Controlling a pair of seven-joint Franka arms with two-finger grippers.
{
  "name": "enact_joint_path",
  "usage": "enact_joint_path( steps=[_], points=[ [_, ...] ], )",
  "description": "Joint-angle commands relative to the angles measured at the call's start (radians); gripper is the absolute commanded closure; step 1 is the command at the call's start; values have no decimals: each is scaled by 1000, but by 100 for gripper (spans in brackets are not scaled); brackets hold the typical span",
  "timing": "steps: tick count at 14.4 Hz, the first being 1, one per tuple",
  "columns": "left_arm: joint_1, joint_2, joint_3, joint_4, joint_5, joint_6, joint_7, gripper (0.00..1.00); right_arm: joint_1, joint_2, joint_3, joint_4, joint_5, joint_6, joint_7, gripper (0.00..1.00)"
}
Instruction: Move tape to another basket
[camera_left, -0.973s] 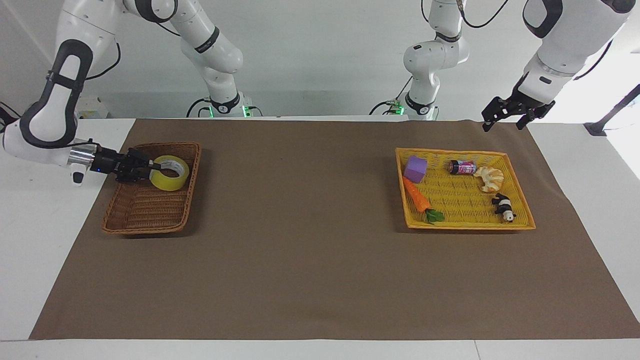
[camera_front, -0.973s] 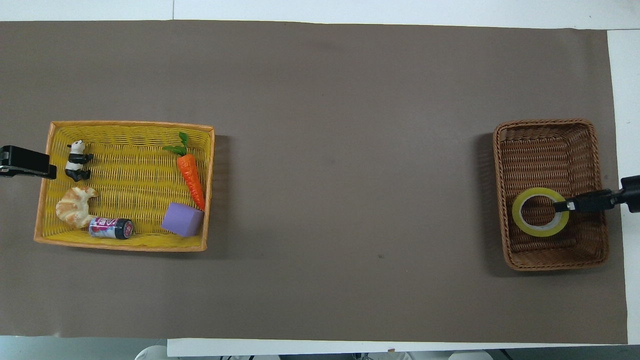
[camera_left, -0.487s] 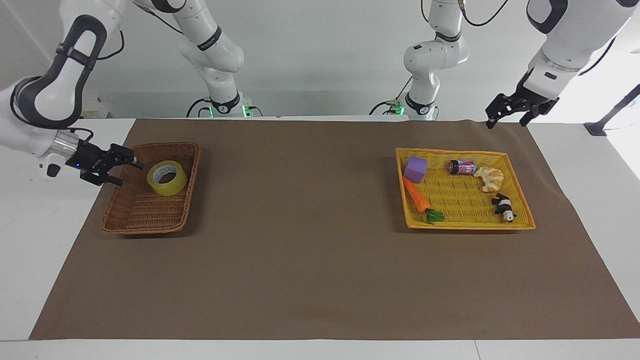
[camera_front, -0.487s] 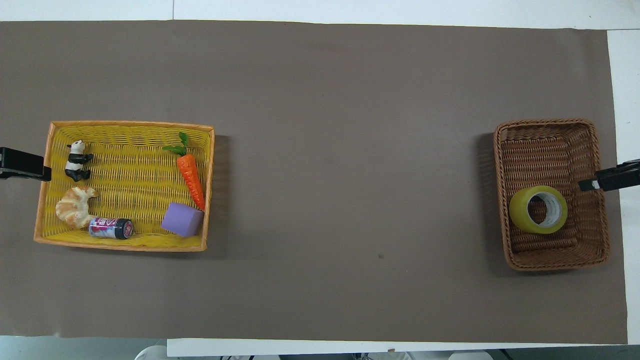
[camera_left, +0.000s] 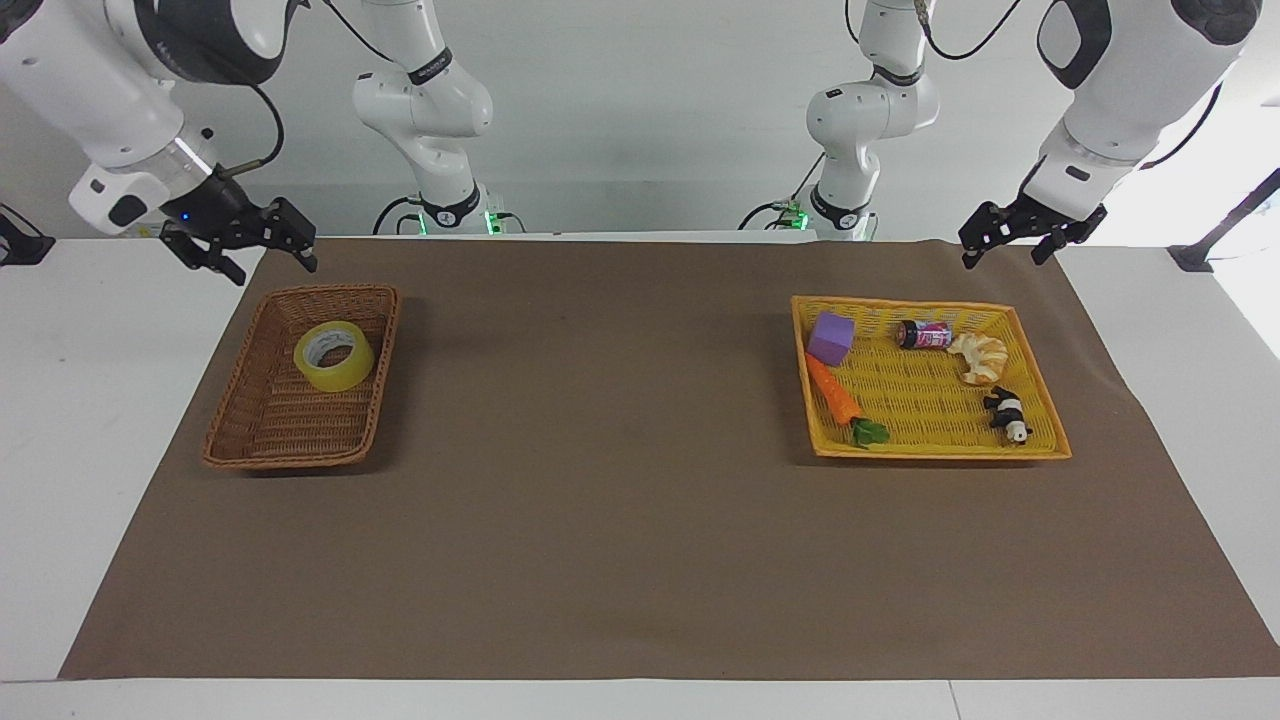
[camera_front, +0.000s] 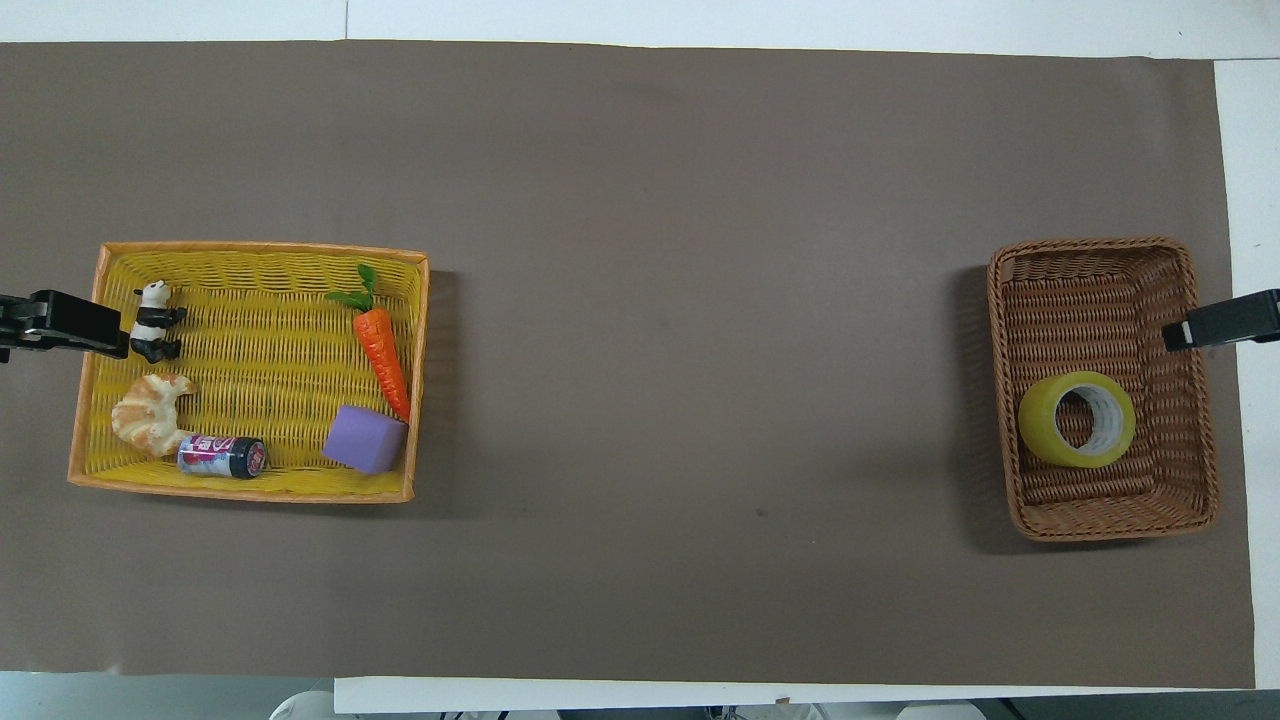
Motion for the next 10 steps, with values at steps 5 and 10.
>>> enact_joint_path(
  steps=[5, 10],
  points=[
    [-144, 127, 83, 99, 35, -21, 5, 0, 16, 166, 8, 227, -91, -128, 45, 0],
    [-164, 119, 111, 58, 35, 21, 6, 0, 47, 175, 7, 239, -79, -101, 174, 0]
  ],
)
